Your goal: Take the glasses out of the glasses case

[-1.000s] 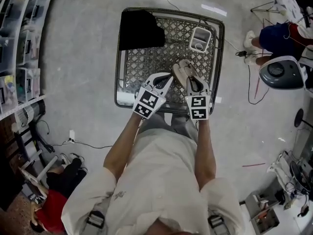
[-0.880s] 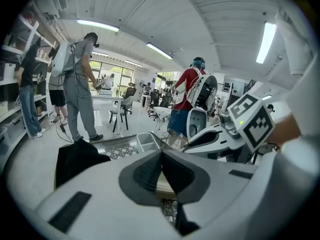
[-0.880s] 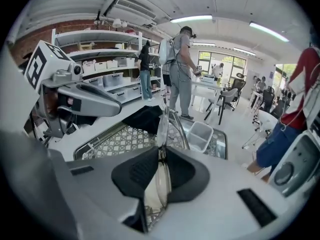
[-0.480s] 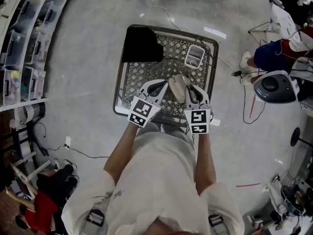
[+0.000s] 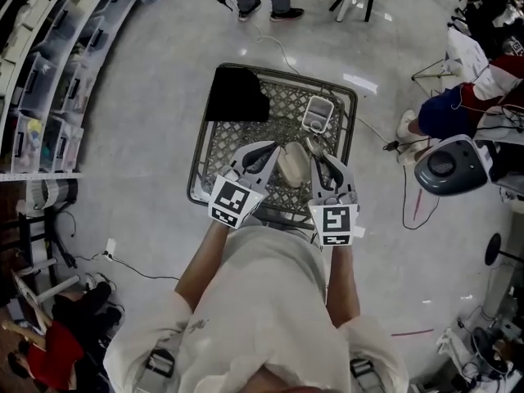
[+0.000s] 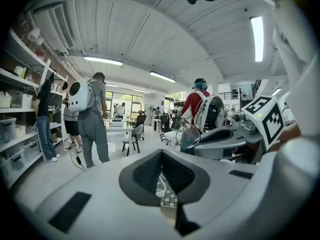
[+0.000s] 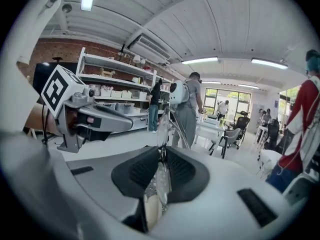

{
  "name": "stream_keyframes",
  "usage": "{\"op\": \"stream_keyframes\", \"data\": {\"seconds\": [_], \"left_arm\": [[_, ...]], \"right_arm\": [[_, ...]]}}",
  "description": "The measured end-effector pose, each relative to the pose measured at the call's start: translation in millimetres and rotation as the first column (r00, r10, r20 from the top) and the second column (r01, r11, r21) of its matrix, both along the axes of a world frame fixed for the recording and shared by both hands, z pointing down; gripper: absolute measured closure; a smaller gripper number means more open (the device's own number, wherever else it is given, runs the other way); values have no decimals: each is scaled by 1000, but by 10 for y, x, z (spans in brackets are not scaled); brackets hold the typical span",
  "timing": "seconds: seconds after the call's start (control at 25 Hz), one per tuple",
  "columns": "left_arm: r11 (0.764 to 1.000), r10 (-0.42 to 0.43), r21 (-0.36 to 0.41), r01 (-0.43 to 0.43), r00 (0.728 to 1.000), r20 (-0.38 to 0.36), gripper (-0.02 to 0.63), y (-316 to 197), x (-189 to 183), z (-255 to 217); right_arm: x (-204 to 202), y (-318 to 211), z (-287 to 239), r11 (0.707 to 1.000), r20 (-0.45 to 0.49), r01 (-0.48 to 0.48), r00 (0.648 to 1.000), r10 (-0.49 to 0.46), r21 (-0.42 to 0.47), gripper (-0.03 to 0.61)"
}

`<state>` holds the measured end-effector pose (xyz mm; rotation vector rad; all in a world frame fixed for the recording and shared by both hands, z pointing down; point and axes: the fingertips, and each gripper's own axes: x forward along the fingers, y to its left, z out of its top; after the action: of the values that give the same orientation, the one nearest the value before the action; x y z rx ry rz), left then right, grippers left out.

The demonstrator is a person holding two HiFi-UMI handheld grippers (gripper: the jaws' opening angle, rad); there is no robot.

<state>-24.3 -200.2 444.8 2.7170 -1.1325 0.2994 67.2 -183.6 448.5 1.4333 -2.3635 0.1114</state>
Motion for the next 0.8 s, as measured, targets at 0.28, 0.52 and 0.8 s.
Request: {"op": "stream_keyframes", "data": {"seconds": [0.28,0.52,0.8], "left_arm": [[997,10,82,-9,1000,-14,601,56,77,-416],[994,20,109,-18,1000,-16,601,87,148,-551],[993,30,118,-28,999,-17,601,59,197,-595]], "right_arm": [[96,81,-434,996,30,-11,1000,8,86,528],[127,122,-702,991,59,10,998,-18,131,529],[153,81,-797,988,55,14,998,-23,152,529]]}}
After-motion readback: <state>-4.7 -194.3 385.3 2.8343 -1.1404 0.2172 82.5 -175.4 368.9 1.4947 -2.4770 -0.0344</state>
